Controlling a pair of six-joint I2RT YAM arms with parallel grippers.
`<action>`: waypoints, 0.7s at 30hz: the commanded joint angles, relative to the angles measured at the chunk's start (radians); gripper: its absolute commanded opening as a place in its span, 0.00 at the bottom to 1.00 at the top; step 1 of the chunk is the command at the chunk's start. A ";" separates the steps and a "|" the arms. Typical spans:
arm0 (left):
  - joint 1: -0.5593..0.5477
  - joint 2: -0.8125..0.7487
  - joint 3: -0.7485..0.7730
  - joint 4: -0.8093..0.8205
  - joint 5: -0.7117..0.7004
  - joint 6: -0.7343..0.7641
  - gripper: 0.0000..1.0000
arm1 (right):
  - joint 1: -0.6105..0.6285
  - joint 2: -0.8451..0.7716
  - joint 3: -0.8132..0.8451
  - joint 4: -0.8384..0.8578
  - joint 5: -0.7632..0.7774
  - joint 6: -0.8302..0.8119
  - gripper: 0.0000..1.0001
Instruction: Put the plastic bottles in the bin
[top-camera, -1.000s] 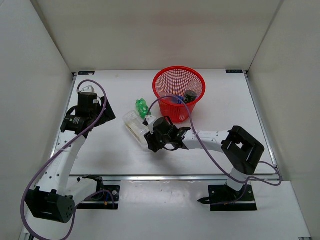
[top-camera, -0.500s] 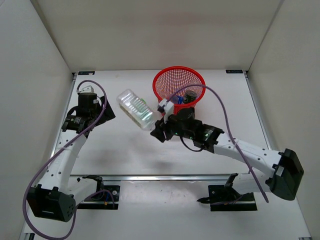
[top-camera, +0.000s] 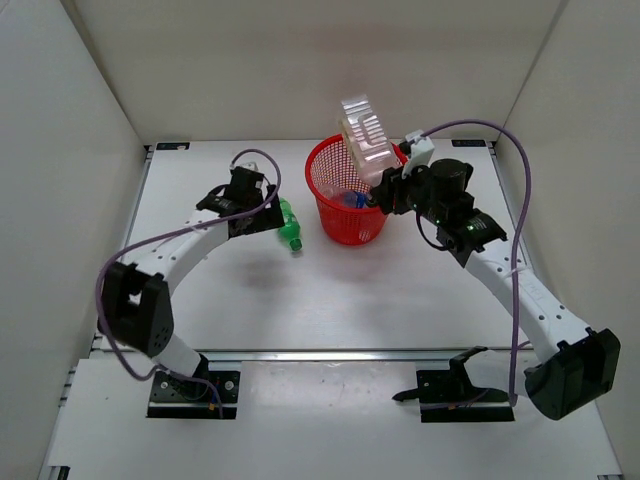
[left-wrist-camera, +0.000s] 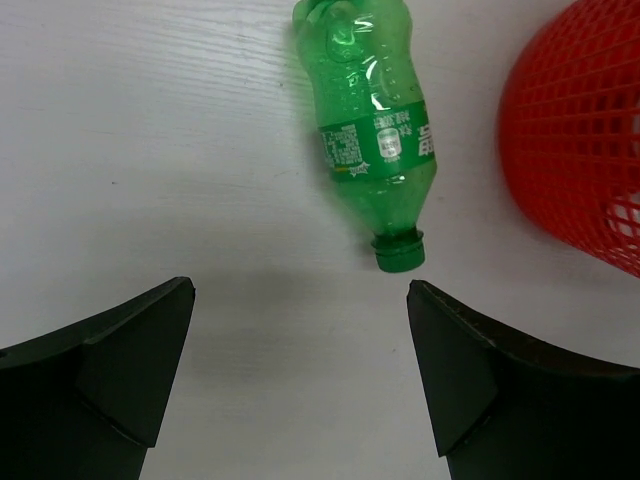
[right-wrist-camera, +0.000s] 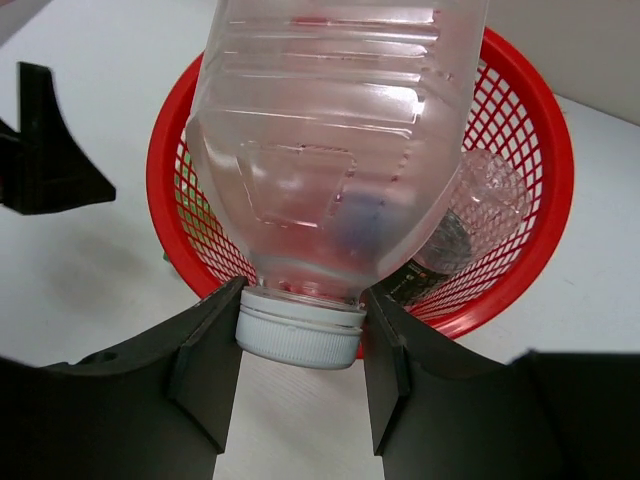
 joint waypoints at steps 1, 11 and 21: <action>-0.012 0.064 0.065 0.059 -0.007 -0.030 0.99 | 0.019 0.023 0.049 -0.024 -0.028 -0.066 0.00; 0.005 0.236 0.171 0.138 0.035 -0.057 0.99 | 0.025 0.072 0.066 -0.006 0.014 -0.065 0.63; -0.001 0.374 0.234 0.146 0.031 -0.088 0.99 | 0.013 0.063 0.083 0.017 0.055 -0.039 0.93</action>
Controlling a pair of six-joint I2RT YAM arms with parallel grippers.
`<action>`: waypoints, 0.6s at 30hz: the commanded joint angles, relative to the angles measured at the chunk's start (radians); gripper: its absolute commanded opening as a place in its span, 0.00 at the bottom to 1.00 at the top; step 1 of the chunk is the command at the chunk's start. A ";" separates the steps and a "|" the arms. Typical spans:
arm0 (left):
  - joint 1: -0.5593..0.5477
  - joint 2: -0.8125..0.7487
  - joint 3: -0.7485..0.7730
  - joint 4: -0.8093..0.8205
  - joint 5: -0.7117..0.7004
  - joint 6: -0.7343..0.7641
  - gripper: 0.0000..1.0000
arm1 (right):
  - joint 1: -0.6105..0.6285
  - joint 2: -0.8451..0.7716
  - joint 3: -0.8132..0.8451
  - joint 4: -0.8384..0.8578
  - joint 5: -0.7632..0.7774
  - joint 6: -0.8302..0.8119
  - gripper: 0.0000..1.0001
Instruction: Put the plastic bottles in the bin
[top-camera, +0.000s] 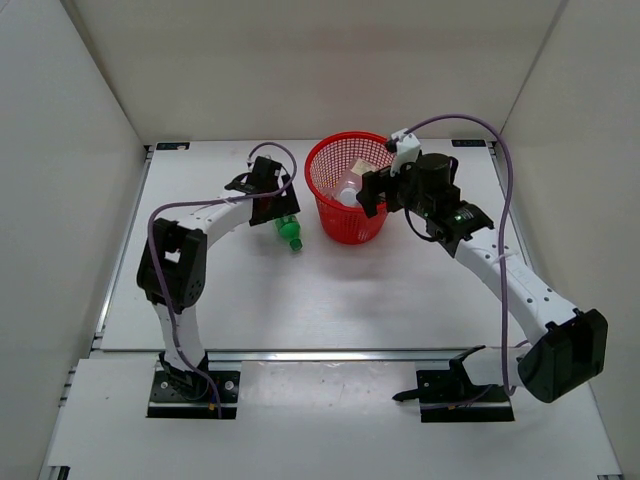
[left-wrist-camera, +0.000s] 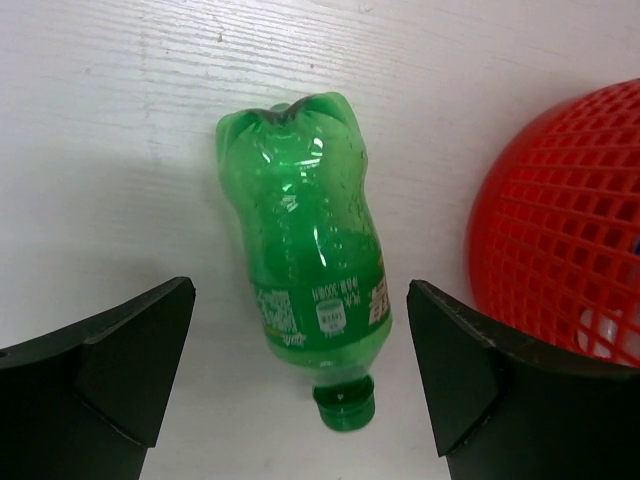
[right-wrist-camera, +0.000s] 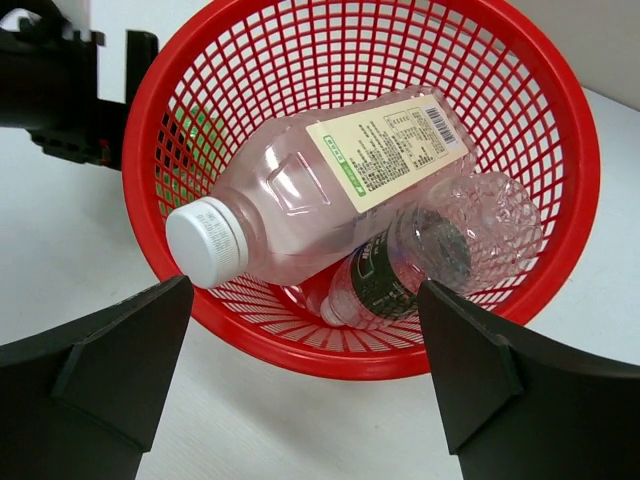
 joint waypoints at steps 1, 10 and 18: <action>-0.004 0.041 0.065 -0.010 -0.005 -0.015 0.99 | -0.009 -0.058 0.020 0.041 0.032 0.004 0.95; -0.021 0.138 0.139 -0.041 -0.079 -0.003 0.99 | -0.049 -0.182 -0.052 -0.002 0.091 0.053 0.99; 0.001 0.121 0.017 0.071 0.022 -0.024 0.64 | -0.148 -0.305 -0.098 -0.046 0.114 0.086 0.99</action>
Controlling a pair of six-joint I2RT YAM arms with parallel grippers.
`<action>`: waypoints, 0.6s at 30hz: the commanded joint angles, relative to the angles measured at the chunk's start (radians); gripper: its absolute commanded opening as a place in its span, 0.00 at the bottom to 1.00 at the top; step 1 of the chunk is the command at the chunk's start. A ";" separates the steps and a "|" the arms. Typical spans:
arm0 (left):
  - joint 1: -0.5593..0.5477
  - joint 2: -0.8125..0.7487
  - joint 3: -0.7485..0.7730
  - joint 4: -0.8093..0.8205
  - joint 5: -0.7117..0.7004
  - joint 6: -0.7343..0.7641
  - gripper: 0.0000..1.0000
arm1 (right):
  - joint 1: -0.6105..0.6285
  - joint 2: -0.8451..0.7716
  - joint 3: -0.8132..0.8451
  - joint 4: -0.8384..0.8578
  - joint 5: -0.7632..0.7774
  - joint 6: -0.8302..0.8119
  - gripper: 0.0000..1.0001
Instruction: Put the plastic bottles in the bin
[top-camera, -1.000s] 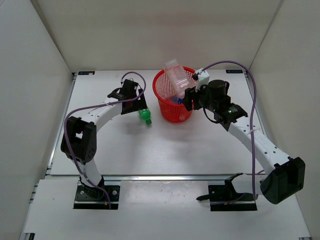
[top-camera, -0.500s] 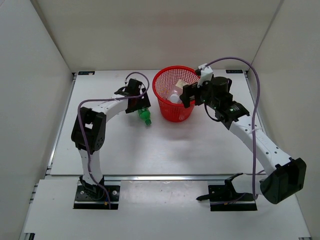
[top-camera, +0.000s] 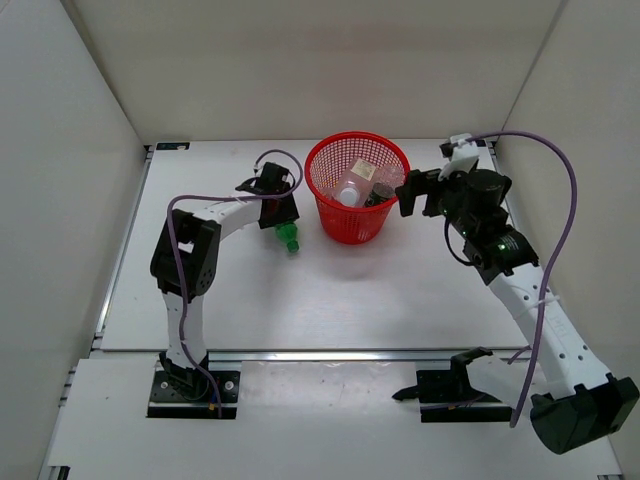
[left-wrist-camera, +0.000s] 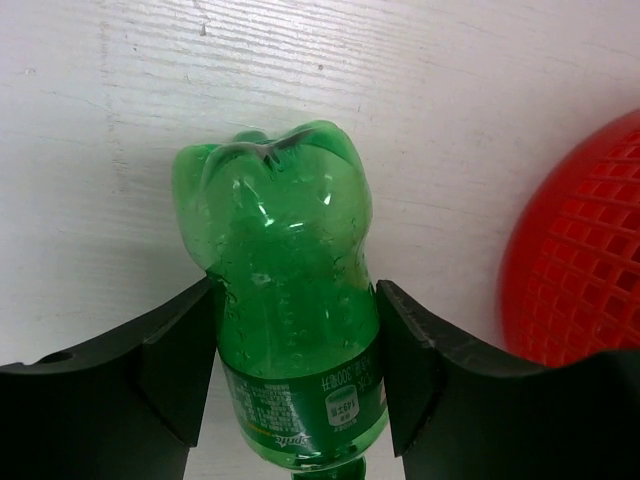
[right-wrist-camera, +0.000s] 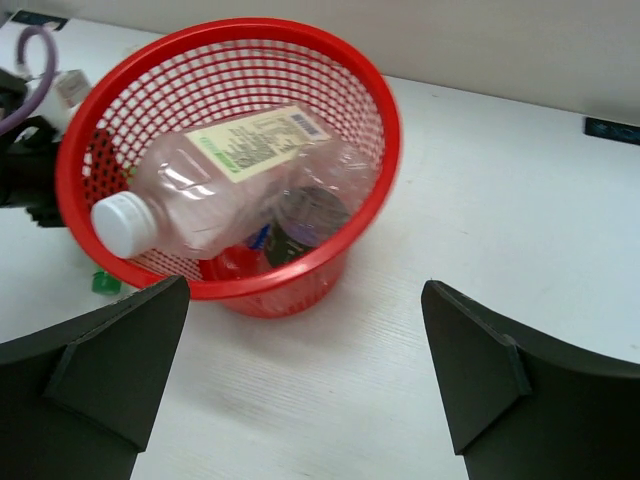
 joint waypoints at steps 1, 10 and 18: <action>0.011 -0.028 -0.030 0.031 0.038 -0.003 0.61 | -0.049 -0.065 -0.015 -0.015 0.024 0.027 0.99; 0.039 -0.296 0.042 0.047 -0.094 0.058 0.45 | -0.056 -0.174 -0.065 -0.029 0.070 0.028 1.00; -0.049 -0.306 0.269 0.254 0.087 0.286 0.45 | -0.083 -0.254 -0.155 0.046 0.034 0.047 0.99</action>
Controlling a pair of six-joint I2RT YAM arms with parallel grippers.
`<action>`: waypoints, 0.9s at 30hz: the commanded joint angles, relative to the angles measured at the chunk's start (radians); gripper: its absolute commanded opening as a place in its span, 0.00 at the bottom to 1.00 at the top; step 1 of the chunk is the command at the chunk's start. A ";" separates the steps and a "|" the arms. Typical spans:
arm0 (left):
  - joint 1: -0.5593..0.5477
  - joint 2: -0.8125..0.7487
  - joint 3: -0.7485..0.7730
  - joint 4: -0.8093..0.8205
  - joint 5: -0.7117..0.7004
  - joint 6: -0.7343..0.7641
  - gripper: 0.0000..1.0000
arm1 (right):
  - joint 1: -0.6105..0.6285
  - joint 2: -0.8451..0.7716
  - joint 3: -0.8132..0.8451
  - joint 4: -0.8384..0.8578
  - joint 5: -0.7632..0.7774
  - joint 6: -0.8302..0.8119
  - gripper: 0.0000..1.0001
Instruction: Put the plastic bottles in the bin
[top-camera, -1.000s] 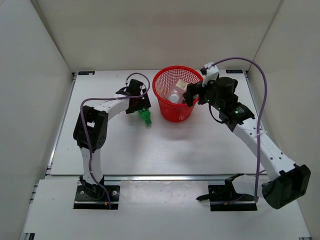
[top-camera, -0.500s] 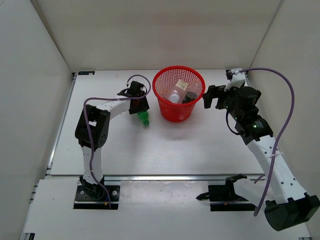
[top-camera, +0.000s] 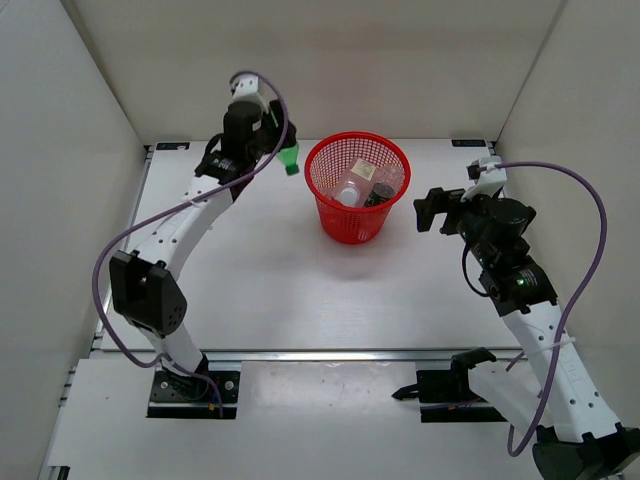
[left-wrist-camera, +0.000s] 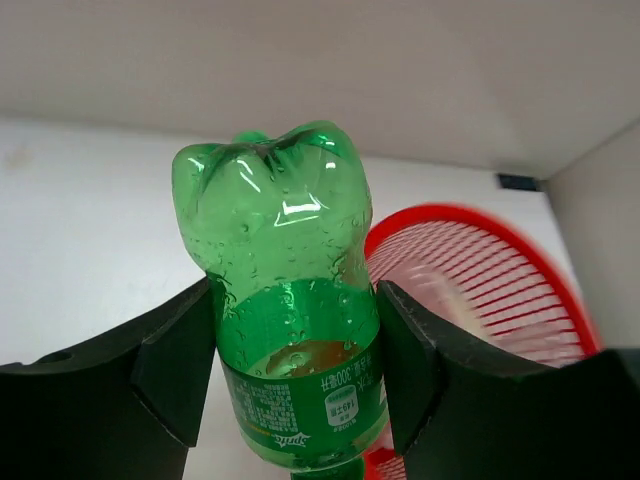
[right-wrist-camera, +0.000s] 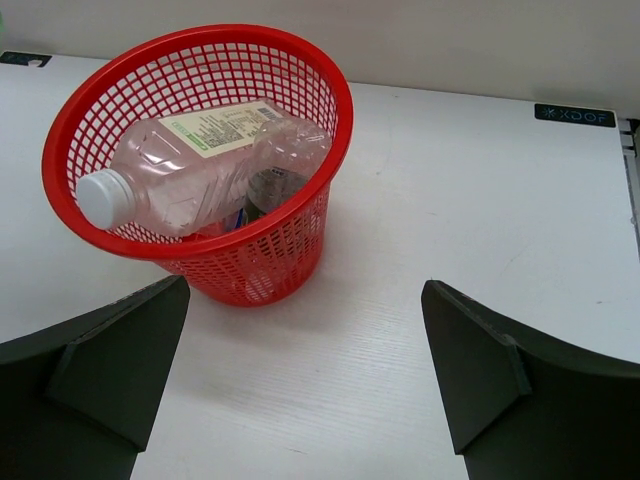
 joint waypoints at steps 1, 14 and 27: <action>-0.080 0.073 0.181 0.055 0.097 0.161 0.46 | -0.027 -0.036 -0.036 0.075 -0.042 0.029 0.99; -0.208 0.288 0.458 -0.086 0.000 0.351 0.52 | -0.016 -0.036 -0.050 0.061 -0.069 0.039 0.99; -0.196 0.221 0.534 -0.253 0.129 0.300 0.98 | -0.067 -0.024 -0.001 -0.080 0.020 0.091 0.99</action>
